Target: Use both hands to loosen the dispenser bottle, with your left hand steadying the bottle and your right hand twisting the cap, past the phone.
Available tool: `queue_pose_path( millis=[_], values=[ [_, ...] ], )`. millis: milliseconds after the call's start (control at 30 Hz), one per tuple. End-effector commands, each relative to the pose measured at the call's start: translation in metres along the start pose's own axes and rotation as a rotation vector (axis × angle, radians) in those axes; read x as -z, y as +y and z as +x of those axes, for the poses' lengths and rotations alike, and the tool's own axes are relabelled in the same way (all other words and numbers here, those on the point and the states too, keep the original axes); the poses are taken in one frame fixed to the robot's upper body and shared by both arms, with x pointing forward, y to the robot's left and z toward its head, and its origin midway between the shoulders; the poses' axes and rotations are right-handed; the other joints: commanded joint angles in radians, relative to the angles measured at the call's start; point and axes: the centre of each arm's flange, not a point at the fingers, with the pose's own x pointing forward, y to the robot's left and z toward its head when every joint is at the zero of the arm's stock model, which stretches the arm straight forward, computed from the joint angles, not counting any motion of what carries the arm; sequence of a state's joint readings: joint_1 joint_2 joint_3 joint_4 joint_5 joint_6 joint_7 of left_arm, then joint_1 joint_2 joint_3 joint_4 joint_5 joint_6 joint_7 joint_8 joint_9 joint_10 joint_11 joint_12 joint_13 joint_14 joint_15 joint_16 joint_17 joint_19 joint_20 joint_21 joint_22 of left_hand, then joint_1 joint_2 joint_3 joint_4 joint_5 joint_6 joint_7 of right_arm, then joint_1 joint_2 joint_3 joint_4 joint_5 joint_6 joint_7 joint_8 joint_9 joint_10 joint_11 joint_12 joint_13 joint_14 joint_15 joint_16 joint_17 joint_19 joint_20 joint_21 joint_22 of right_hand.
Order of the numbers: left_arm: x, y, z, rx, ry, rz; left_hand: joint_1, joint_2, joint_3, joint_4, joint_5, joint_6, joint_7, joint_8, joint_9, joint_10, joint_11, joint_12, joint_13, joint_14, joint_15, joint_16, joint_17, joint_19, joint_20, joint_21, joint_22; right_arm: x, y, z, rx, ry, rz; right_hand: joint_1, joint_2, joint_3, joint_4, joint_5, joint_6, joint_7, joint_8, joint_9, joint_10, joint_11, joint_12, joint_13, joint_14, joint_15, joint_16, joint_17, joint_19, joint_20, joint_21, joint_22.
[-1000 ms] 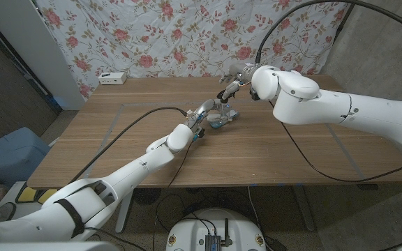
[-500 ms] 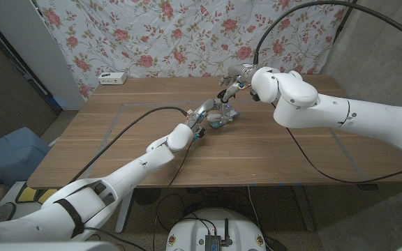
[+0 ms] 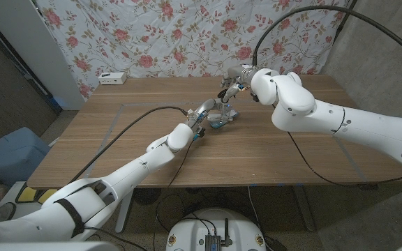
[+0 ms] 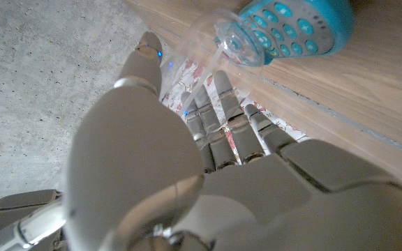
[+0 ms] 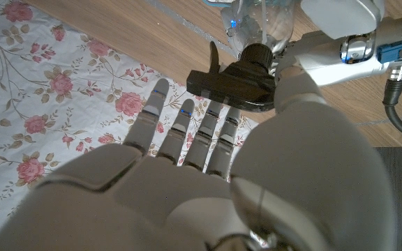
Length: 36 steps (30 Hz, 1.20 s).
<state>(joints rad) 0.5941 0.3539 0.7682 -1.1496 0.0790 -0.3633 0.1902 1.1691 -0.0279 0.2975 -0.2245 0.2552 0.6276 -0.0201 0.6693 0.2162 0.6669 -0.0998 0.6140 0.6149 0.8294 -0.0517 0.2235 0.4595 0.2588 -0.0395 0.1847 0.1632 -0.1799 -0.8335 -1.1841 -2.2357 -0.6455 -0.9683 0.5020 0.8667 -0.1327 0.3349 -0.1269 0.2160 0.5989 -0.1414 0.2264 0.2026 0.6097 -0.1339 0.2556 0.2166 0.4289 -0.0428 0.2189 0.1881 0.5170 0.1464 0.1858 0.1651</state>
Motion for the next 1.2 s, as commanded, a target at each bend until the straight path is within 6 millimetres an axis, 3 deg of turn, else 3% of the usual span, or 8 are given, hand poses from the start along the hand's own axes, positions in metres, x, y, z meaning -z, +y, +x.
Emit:
queue_pose_path(
  millis=[33,400,833,1200],
  values=[
    [-0.0001,-0.0004,-0.0011,0.002,0.003,0.001,-0.017,0.148,0.072,0.067,0.004,0.054,-0.012,0.007,0.002,0.041,-0.033,0.006,0.002,0.056,-0.116,0.005,0.003,0.006,-0.040,-0.001,0.002,0.0036,0.0092,0.0041,0.000,0.014,-0.009,-0.001,0.002,0.001,-0.005,0.000,0.021,0.000,0.013,0.005,0.024,-0.003,0.009,0.002,0.018,-0.070,0.002,0.001,0.004,-0.014,0.001,0.002],
    [-0.0012,-0.0015,0.0008,0.008,-0.001,0.003,-0.018,0.148,0.072,0.067,0.004,0.055,-0.012,0.007,0.002,0.043,-0.033,0.007,0.003,0.055,-0.115,0.005,0.003,0.005,-0.040,-0.002,0.002,0.0053,0.0121,0.0063,-0.011,0.020,0.011,0.021,0.018,0.023,-0.016,0.004,0.075,-0.013,0.028,0.004,0.084,-0.017,0.024,0.002,0.047,-0.087,0.003,0.000,0.007,-0.025,0.001,0.002],
    [-0.0017,-0.0039,-0.0006,0.010,-0.001,0.003,-0.019,0.148,0.072,0.067,0.003,0.058,-0.011,0.008,0.002,0.047,-0.033,0.008,0.003,0.058,-0.116,0.005,0.003,0.005,-0.040,-0.001,0.002,0.0065,0.0135,0.0096,-0.024,0.017,0.026,0.024,0.036,0.038,-0.014,0.004,0.110,-0.018,0.037,0.003,0.122,-0.025,0.031,0.002,0.068,-0.106,0.004,0.001,0.009,-0.028,0.000,0.001],
    [-0.0024,-0.0039,-0.0010,0.012,-0.003,0.004,-0.019,0.146,0.072,0.067,0.003,0.061,-0.013,0.010,0.002,0.046,-0.032,0.008,0.004,0.059,-0.117,0.004,0.002,0.005,-0.041,-0.001,0.002,0.0070,0.0142,0.0121,-0.025,0.017,0.030,0.033,0.048,0.059,-0.019,0.002,0.166,-0.041,0.052,0.001,0.179,-0.034,0.042,0.001,0.091,-0.123,0.002,0.000,0.011,-0.030,0.000,0.001]
  ],
)
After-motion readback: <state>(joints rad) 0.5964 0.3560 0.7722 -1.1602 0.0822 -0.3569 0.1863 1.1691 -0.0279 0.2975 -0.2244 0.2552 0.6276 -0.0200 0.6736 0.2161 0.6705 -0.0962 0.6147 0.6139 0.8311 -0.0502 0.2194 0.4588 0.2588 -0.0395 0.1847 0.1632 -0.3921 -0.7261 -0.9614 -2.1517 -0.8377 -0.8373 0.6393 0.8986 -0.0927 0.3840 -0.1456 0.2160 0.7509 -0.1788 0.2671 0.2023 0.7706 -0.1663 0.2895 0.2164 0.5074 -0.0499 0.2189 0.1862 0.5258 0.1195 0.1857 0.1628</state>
